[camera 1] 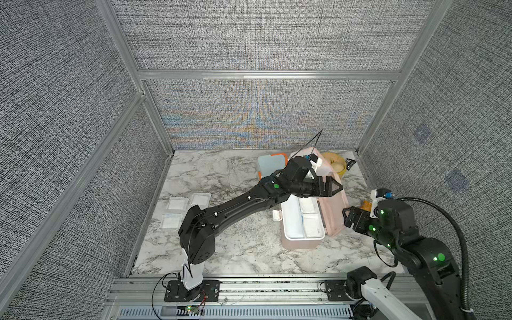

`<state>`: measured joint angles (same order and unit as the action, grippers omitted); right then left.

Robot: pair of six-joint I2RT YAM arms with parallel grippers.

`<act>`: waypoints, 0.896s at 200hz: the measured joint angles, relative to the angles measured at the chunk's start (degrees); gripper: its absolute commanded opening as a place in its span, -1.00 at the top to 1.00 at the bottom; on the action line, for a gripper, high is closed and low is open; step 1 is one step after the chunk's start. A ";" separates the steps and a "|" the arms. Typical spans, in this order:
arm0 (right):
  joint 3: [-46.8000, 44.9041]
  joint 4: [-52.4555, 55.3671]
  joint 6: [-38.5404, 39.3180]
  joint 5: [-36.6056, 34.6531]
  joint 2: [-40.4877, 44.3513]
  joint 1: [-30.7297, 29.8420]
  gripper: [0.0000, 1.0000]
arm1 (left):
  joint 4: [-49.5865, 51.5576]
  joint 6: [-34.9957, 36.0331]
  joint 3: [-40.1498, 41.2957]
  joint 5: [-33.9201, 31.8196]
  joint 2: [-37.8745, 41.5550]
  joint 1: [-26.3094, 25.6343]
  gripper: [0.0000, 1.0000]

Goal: Open first aid kits and take out gauze
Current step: Open the lid of the first aid kit.

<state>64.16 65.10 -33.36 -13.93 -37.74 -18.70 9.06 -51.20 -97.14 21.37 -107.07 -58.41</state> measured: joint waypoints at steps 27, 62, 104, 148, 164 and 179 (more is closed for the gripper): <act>2.12 5.79 -5.57 -7.41 -3.15 0.00 -0.98 | -0.81 0.50 7.72 -3.65 2.10 0.07 -0.91; 4.90 10.71 -9.86 -12.31 -5.42 0.02 -0.98 | -1.18 1.25 14.64 -7.67 4.57 0.24 -0.90; 10.86 11.85 -7.96 -12.46 -2.56 0.00 -0.98 | 0.26 3.06 16.37 -12.31 9.20 0.37 -0.87; 8.81 4.20 1.49 0.24 4.46 0.02 -0.98 | 4.63 6.27 16.13 -15.54 10.36 0.33 -0.69; 6.86 1.33 3.78 6.51 4.20 0.00 -0.98 | 6.78 7.30 15.15 -16.92 9.64 0.33 -0.59; 5.01 -1.07 5.33 11.85 2.69 0.00 -0.97 | 8.59 8.07 13.64 -17.66 8.61 0.33 -0.48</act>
<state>69.17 64.03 -28.03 -2.09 -35.05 -18.70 17.65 -43.13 -83.50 3.70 -98.45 -58.08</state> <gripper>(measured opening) 0.989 0.766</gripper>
